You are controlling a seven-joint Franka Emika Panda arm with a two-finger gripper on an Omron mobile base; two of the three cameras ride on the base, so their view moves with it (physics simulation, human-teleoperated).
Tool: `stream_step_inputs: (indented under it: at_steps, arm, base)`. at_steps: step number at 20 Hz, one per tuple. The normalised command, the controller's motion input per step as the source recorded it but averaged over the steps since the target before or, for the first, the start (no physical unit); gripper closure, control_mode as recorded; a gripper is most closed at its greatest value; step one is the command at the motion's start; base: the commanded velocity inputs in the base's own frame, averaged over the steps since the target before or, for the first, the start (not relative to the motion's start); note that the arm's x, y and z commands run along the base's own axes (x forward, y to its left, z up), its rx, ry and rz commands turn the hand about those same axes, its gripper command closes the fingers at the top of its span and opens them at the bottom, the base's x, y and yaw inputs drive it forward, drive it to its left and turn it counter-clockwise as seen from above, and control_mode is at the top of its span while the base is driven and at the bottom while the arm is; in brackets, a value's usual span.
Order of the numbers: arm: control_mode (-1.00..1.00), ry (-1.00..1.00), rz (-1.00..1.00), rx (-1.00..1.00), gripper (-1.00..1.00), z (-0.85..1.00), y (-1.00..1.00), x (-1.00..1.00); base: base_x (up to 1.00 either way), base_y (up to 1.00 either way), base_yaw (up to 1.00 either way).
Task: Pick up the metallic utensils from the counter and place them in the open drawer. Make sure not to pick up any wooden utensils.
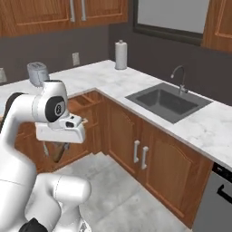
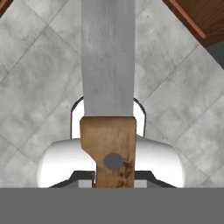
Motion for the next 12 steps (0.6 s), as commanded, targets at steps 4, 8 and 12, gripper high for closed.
stream_step_inputs:
  at_steps: [4, 8, 12]
  arm:
    - [1.0, 0.0, 0.0, 0.0, 1.0, 0.0, 0.0, 0.0]
    - [1.0, 0.0, 0.0, 0.0, 1.0, 0.0, 0.0, 0.0]
    - [1.0, 0.0, 0.0, 0.0, 1.0, 0.0, 0.0, 0.0]
  base:
    - [0.73, 0.99, -0.52]
    - [0.04, 1.0, -0.47]
    - [-0.01, 0.95, -0.53]
